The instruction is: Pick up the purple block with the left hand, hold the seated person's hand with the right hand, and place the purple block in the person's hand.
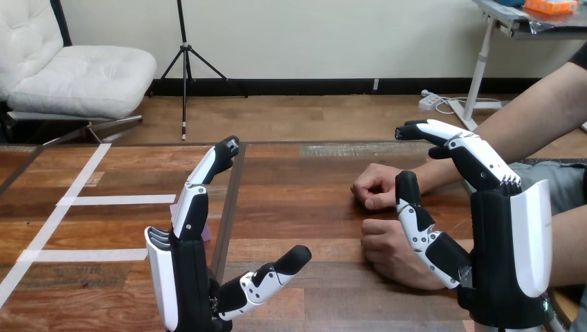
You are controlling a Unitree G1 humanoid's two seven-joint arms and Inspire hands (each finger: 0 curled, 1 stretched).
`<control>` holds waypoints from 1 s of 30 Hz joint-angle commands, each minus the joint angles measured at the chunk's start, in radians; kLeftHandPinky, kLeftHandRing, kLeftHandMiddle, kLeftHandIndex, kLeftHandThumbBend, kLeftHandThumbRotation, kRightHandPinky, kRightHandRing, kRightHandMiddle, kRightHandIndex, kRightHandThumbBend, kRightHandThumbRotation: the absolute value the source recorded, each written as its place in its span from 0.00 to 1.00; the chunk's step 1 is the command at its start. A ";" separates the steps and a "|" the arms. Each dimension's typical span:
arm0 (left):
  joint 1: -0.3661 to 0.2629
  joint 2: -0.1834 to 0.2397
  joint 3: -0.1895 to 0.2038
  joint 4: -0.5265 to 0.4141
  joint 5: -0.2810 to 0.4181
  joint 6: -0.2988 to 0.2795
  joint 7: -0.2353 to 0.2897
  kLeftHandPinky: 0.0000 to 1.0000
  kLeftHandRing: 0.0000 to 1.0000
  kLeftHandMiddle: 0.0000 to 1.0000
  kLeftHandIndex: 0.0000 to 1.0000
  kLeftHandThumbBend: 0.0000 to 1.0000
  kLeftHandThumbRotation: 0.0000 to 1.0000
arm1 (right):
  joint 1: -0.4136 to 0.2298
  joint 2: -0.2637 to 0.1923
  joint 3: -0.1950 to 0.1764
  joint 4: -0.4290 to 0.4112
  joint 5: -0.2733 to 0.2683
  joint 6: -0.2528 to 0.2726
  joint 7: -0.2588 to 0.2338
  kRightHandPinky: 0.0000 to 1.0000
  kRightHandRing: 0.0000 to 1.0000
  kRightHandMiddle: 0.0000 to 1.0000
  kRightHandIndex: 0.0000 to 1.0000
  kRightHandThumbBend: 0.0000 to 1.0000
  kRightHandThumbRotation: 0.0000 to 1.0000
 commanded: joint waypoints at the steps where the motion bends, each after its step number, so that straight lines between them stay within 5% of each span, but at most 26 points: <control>1: -0.066 0.021 -0.002 -0.023 -0.018 0.008 0.005 0.73 0.78 0.82 0.82 0.79 0.58 | -0.048 0.001 -0.006 -0.035 -0.001 -0.008 -0.009 0.59 0.70 0.71 0.66 0.26 0.00; 11: -0.065 0.027 0.002 0.003 -0.057 -0.018 -0.023 0.73 0.78 0.82 0.84 0.80 0.59 | -0.046 0.001 -0.007 -0.034 -0.002 -0.010 -0.012 0.59 0.70 0.71 0.66 0.26 0.00; 17: -0.077 0.062 0.009 0.034 -0.104 -0.066 -0.093 0.75 0.79 0.82 0.84 0.79 0.56 | -0.046 0.000 -0.008 -0.029 -0.002 -0.014 -0.017 0.59 0.70 0.71 0.66 0.26 0.00; 24: -0.100 0.127 0.031 0.093 -0.219 -0.134 -0.258 0.78 0.81 0.83 0.83 0.79 0.52 | -0.039 -0.001 -0.011 -0.034 -0.007 -0.004 -0.013 0.60 0.71 0.72 0.67 0.26 0.00; 30: -0.109 0.168 0.071 0.114 -0.309 -0.137 -0.378 0.80 0.82 0.83 0.83 0.79 0.50 | -0.032 -0.004 -0.013 -0.035 -0.001 -0.004 -0.008 0.60 0.71 0.72 0.67 0.26 0.00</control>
